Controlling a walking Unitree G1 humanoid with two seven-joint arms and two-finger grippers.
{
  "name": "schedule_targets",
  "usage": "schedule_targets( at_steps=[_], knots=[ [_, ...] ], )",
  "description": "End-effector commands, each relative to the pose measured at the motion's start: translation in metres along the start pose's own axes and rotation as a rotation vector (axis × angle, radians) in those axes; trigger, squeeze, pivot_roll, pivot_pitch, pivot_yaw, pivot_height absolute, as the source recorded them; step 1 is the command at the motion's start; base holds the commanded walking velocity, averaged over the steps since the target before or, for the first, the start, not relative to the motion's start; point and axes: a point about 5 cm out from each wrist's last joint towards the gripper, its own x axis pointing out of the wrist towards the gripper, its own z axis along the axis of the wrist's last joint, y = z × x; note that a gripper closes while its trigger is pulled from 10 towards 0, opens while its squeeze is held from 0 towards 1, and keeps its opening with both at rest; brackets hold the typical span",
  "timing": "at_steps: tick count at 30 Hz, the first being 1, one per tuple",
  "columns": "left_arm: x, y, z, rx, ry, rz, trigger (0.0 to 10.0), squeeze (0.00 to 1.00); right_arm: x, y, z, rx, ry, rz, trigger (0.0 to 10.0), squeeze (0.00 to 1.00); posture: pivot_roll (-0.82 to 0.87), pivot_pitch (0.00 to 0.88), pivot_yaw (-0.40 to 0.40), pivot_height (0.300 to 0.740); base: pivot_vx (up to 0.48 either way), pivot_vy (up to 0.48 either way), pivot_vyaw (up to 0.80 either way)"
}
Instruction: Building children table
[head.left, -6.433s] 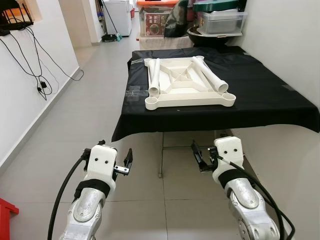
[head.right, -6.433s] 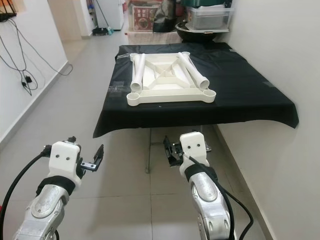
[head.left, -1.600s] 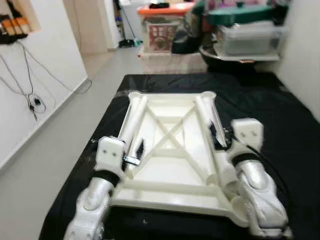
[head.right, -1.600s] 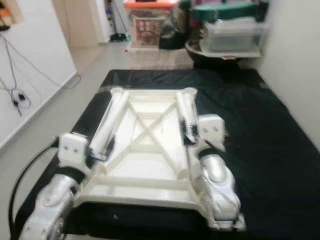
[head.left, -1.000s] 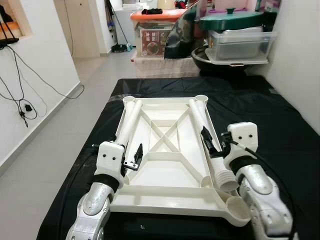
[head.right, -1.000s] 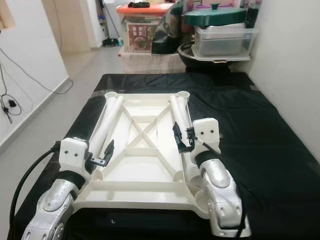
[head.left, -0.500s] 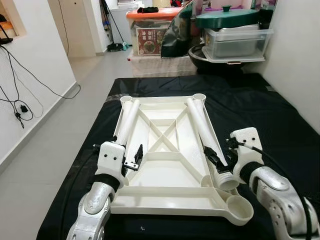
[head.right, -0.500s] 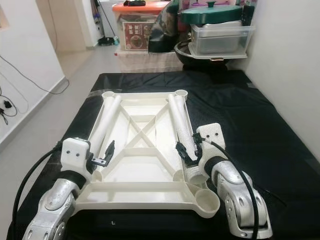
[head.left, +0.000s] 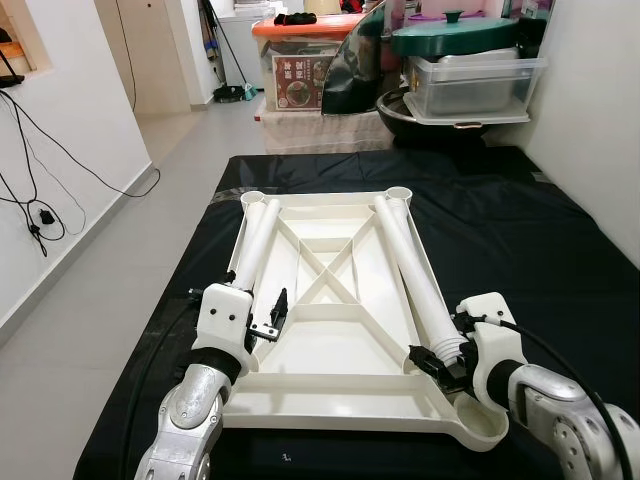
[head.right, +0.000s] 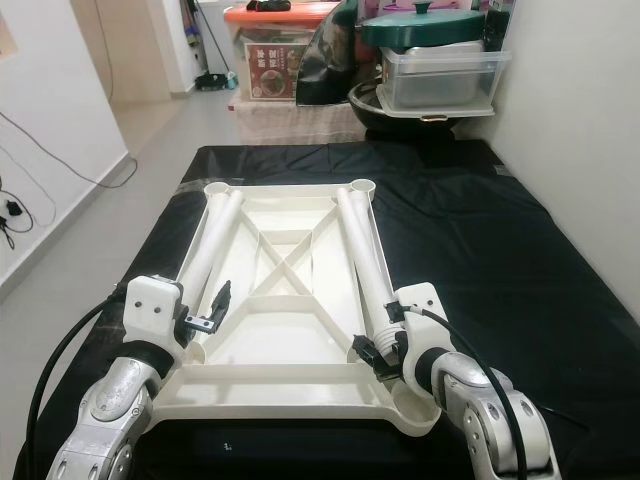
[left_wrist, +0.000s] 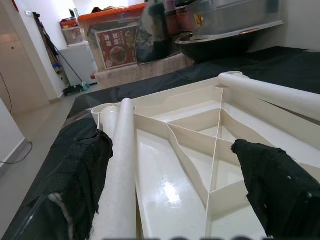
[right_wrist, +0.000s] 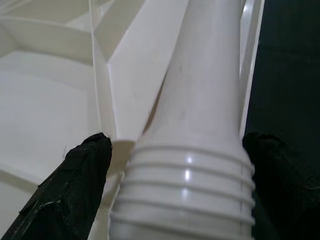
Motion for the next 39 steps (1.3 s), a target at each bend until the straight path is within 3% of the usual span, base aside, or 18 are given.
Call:
schedule_targets(
  at_steps=[1, 6, 7, 14, 26, 31, 33, 34, 35, 36, 37, 39],
  knots=[
    [-0.001, 0.0, -0.005, 0.003, 0.022, -0.003, 10.0, 0.0, 0.003, 0.002, -0.011, 0.01, 0.061, 0.012, 10.0, 0.0, -0.15, 0.0, 0.009, 0.74, 0.0, 0.0, 0.0],
    [-0.001, 0.001, -0.005, 0.006, 0.023, -0.002, 10.0, 0.0, 0.006, 0.001, -0.013, 0.033, 0.07, -0.002, 10.0, 0.0, -0.14, 0.0, 0.011, 0.74, 0.0, 0.0, 0.0],
    [0.0, 0.001, -0.005, 0.008, 0.024, 0.0, 10.0, 0.0, 0.008, 0.003, -0.009, 0.05, 0.036, -0.007, 0.2, 0.0, -0.14, 0.0, 0.011, 0.74, 0.0, 0.0, 0.0],
    [0.001, 0.002, -0.006, 0.012, 0.025, 0.003, 10.0, 0.0, 0.012, 0.006, 0.005, 0.086, -0.066, -0.028, 0.0, 0.0, -0.14, 0.0, 0.01, 0.74, 0.0, 0.0, 0.0],
    [0.002, 0.002, -0.007, 0.017, 0.03, -0.006, 10.0, 0.0, 0.014, 0.009, 0.008, 0.087, -0.109, -0.034, 0.0, 0.0, -0.13, 0.0, 0.013, 0.74, 0.0, 0.0, 0.0],
    [0.002, 0.003, -0.007, 0.011, 0.026, -0.005, 10.0, 0.0, 0.013, 0.014, 0.025, 0.146, -0.228, 0.008, 0.0, 0.0, -0.13, 0.0, 0.015, 0.74, 0.0, 0.0, 0.0],
    [0.003, 0.008, -0.004, -0.06, 0.016, 0.014, 10.0, 0.0, 0.009, 0.023, 0.041, 0.239, -0.34, 0.106, 0.0, 0.0, -0.12, 0.0, 0.011, 0.74, 0.0, 0.0, 0.0],
    [0.003, 0.008, -0.004, -0.06, 0.016, 0.014, 10.0, 0.0, 0.009, 0.023, 0.041, 0.239, -0.34, 0.106, 0.0, 0.0, -0.12, 0.0, 0.011, 0.74, 0.0, 0.0, 0.0],
    [0.004, 0.011, -0.002, -0.112, 0.006, 0.022, 10.0, 0.0, 0.006, 0.027, 0.047, 0.277, -0.389, 0.16, 0.0, 0.0, -0.12, 0.0, 0.011, 0.74, 0.0, 0.0, 0.0],
    [0.005, 0.018, 0.004, -0.248, -0.017, 0.043, 10.0, 0.0, 0.001, 0.036, 0.057, 0.299, -0.452, 0.252, 0.0, 0.0, -0.12, 0.0, 0.008, 0.74, 0.0, 0.0, 0.0],
    [0.005, 0.018, 0.004, -0.248, -0.017, 0.043, 10.0, 0.0, 0.001, 0.036, 0.057, 0.299, -0.452, 0.252, 0.0, 0.0, -0.12, 0.0, 0.008, 0.74, 0.0, 0.0, 0.0],
    [0.007, 0.022, 0.009, -0.368, -0.035, 0.027, 10.0, 0.0, -0.003, 0.043, 0.06, 0.285, -0.474, 0.333, 0.0, 0.0, -0.12, 0.0, 0.007, 0.74, 0.0, 0.0, 0.0]
  ],
)
